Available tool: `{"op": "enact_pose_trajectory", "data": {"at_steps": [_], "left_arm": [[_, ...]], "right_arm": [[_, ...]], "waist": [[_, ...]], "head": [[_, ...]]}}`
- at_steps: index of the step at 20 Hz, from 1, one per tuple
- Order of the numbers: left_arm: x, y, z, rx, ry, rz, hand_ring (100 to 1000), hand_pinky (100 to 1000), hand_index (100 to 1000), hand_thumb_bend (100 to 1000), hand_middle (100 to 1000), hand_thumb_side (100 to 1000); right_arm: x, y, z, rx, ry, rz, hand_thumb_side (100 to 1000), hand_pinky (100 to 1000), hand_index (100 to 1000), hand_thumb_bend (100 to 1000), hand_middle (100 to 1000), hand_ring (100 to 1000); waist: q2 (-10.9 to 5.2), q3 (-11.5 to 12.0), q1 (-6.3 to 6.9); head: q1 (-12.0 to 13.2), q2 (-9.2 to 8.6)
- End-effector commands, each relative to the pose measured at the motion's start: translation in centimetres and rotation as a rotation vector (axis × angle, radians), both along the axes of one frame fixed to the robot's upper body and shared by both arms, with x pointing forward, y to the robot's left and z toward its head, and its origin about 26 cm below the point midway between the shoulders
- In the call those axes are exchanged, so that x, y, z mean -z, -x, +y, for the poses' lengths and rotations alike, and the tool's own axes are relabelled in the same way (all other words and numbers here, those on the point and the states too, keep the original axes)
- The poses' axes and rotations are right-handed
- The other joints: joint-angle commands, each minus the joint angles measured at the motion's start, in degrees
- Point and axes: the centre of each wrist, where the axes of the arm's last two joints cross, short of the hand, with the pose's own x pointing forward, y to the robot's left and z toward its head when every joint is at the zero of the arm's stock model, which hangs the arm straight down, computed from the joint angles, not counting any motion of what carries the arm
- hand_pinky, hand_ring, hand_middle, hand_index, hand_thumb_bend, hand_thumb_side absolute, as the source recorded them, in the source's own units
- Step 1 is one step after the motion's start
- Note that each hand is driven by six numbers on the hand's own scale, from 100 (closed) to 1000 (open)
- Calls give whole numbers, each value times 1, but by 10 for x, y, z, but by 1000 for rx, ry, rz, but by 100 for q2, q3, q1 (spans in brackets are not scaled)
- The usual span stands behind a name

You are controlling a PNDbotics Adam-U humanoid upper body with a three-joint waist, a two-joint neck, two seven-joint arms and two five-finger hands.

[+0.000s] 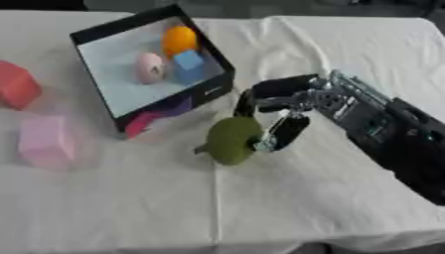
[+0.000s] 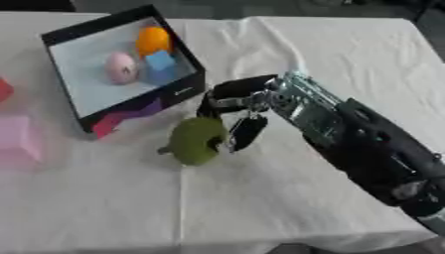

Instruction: Pick up objects on the table and place them in the box.

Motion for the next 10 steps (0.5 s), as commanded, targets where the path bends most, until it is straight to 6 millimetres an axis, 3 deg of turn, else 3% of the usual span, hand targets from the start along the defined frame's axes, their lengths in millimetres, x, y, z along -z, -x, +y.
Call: {"op": "enact_pose_trajectory", "data": {"at_steps": [1,4,10], "left_arm": [[-9,1,5,-5,-34,-10,894,940,771,100,769,715],[-9,2,5,-5,-38,-7,894,940,772,100,768,716],[-8,2,6,-4,-41,-2,895,940,772,100,767,716]], "right_arm": [[-28,8,-6,4,-32,-55,276,735,672,117,495,580],[-50,17,-7,-11,-54,-103,310,744,674,133,492,581],[-79,19,-3,4,-140,-150,292,745,667,100,479,568]], "waist": [[-71,-13,-8],[-93,-31,-15],[-101,-46,-9]], "head": [[-5,30],[-9,30],[-8,30]]}}
